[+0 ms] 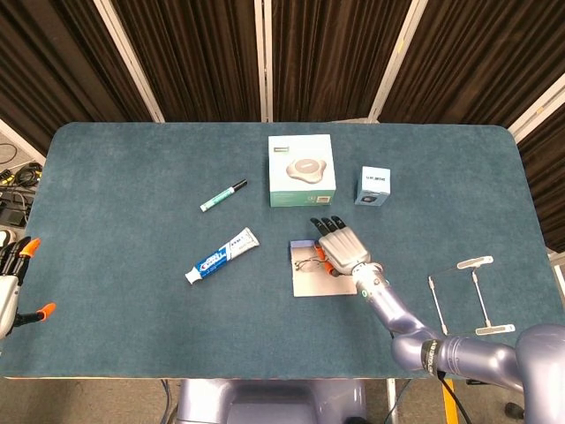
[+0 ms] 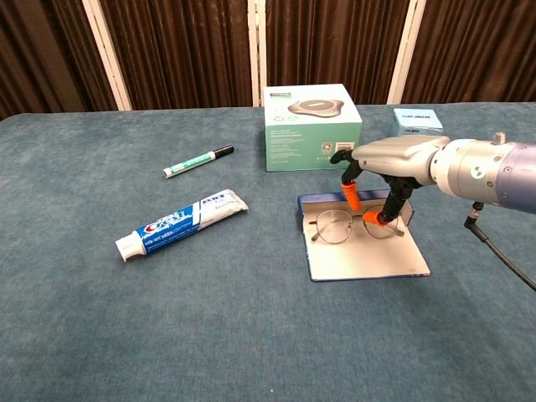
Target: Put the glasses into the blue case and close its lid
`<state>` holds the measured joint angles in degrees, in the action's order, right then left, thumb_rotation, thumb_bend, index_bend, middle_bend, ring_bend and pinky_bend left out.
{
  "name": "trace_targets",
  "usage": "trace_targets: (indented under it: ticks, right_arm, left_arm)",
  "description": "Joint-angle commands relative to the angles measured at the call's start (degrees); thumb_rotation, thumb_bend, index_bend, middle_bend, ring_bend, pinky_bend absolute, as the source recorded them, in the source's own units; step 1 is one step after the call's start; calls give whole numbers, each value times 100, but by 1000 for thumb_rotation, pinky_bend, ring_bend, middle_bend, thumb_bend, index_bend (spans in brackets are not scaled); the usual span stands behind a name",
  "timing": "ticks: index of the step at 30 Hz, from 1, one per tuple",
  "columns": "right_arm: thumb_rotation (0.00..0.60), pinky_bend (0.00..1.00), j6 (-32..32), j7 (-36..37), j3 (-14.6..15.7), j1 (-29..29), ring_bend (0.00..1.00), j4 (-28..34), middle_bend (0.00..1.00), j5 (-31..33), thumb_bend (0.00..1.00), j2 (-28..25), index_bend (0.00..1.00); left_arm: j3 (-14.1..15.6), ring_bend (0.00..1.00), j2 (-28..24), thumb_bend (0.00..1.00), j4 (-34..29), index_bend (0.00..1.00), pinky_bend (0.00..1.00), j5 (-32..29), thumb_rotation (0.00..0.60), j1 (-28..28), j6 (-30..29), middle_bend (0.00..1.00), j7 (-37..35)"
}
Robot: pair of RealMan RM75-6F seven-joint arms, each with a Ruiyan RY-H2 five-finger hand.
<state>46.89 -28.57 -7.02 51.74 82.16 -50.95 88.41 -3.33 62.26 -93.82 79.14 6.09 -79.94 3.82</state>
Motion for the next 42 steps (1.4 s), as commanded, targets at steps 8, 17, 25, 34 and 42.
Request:
trace_targets:
  ticks: [8, 17, 25, 34, 42]
  right_arm:
    - [600, 0, 442, 33, 18, -156, 0, 210, 0, -283, 73, -44, 134]
    - [600, 0, 375, -35, 61, -114, 0, -216, 0, -380, 68, 266, 118]
    - [600, 0, 198, -42, -77, -1, 0, -911, 0, -221, 67, 673, 140]
    - [600, 0, 125, -18, -332, 114, 0, -1498, 0, 15, 68, 991, 178]
    - [600, 0, 151, -2, -503, 124, 0, -1745, 0, 151, 69, 1069, 185]
  left_arm:
    - [33, 0, -7, 0, -33, 0, 0, 81, 600, -12, -50, 0, 8]
    - [18, 0, -6, 0, -20, 0, 0, 42, 600, 1, -28, 0, 0]
    - [-13, 0, 8, 0, 28, 0, 0, -67, 600, 23, 41, 0, -27]
    - [-30, 0, 25, 0, 71, 0, 0, -157, 600, 48, 117, 0, -25]
    - [-29, 0, 35, 0, 74, 0, 0, -178, 600, 58, 134, 0, -2]
